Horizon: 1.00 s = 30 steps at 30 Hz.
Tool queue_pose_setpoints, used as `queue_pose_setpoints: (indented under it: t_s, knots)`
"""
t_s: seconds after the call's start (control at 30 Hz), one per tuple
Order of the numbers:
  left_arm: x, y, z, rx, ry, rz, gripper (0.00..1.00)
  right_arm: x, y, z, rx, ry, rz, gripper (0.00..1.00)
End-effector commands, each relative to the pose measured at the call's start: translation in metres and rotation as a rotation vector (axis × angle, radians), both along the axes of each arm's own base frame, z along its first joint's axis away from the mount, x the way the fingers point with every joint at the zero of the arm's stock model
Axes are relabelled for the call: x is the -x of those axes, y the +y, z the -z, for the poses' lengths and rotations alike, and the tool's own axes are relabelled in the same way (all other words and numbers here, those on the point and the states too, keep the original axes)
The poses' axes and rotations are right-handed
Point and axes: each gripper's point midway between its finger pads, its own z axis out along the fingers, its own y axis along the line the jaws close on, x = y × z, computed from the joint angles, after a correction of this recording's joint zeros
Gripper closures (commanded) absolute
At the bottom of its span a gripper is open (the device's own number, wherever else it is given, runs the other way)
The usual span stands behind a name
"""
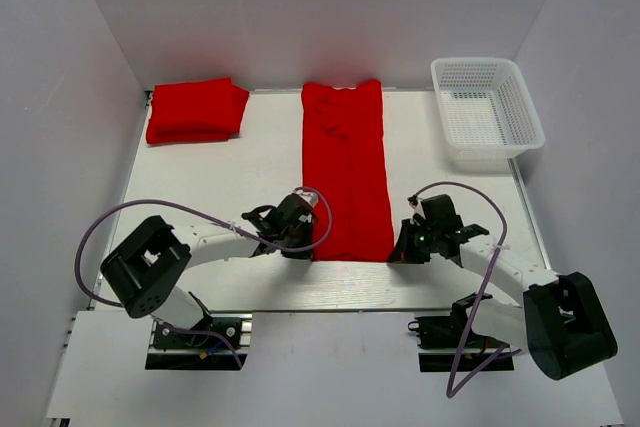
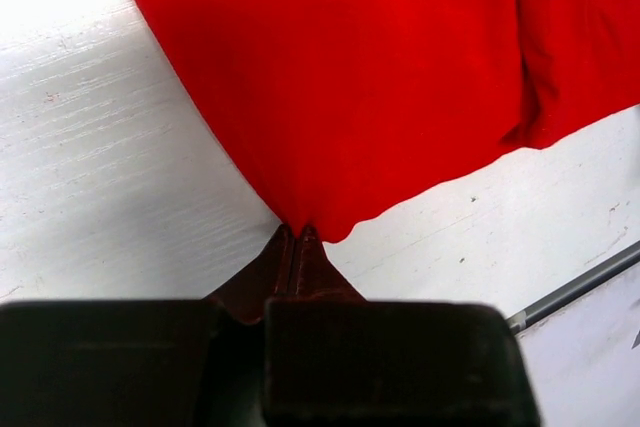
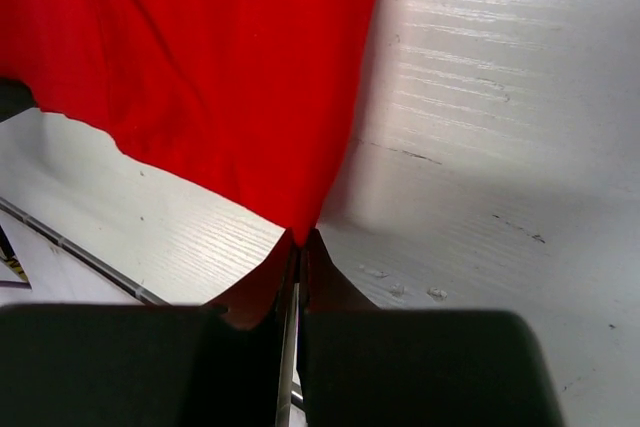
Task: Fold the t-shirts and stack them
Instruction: Grab the bottom of the folded rectangular tshirt with both arms
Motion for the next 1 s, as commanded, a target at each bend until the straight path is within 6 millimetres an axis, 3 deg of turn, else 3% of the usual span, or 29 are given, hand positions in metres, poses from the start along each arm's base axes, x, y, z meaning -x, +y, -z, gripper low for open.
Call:
queue_pose_setpoints:
  t_s: [0.0, 0.07, 0.23, 0.27, 0.3, 0.33, 0.4, 0.53, 0.7, 0.73, 0.8, 0.83, 0.87, 0.97]
  knots:
    - [0.009, 0.005, -0.002, -0.010, 0.008, 0.009, 1.00, -0.009, 0.003, -0.015, -0.010, -0.072, -0.017, 1.00]
    - [-0.001, -0.003, -0.019, 0.025, -0.036, 0.002, 1.00, -0.017, 0.002, -0.022, -0.001, -0.105, -0.009, 1.00]
    - [-0.021, -0.010, -0.039, 0.062, -0.084, -0.029, 1.00, -0.042, 0.003, -0.038, 0.013, -0.195, 0.012, 1.00]
    - [-0.029, -0.015, -0.051, 0.071, -0.114, -0.028, 1.00, -0.046, 0.004, -0.041, 0.010, -0.213, 0.011, 1.00]
    - [-0.030, -0.013, -0.047, 0.039, -0.097, -0.034, 1.00, -0.052, 0.004, -0.045, 0.015, -0.227, 0.018, 1.00]
    - [-0.042, -0.018, -0.059, 0.037, -0.131, -0.043, 1.00, -0.059, 0.005, -0.047, 0.020, -0.242, 0.021, 1.00]
    - [-0.053, -0.012, -0.057, -0.026, -0.136, -0.082, 1.00, -0.070, 0.007, -0.057, 0.022, -0.275, 0.024, 1.00]
    - [-0.084, -0.012, -0.078, -0.076, -0.195, -0.118, 1.00, -0.095, 0.009, -0.066, 0.049, -0.311, 0.035, 1.00]
    - [-0.117, -0.007, -0.079, -0.120, -0.196, -0.138, 1.00, -0.125, 0.010, -0.074, 0.095, -0.337, 0.061, 1.00]
    - [-0.123, -0.008, -0.084, -0.116, -0.200, -0.148, 1.00, -0.136, 0.012, -0.087, 0.094, -0.372, 0.062, 1.00]
    - [-0.136, -0.005, -0.089, -0.108, -0.209, -0.175, 1.00, -0.144, 0.010, -0.080, 0.124, -0.360, 0.069, 1.00]
    - [-0.139, -0.001, -0.085, -0.121, -0.205, -0.175, 1.00, -0.156, 0.014, -0.094, 0.119, -0.395, 0.072, 1.00]
    - [-0.144, -0.001, -0.090, -0.113, -0.215, -0.185, 1.00, -0.159, 0.015, -0.084, 0.136, -0.369, 0.066, 1.00]
    - [-0.162, 0.008, -0.092, -0.113, -0.227, -0.216, 1.00, -0.179, 0.018, -0.095, 0.139, -0.392, 0.070, 1.00]
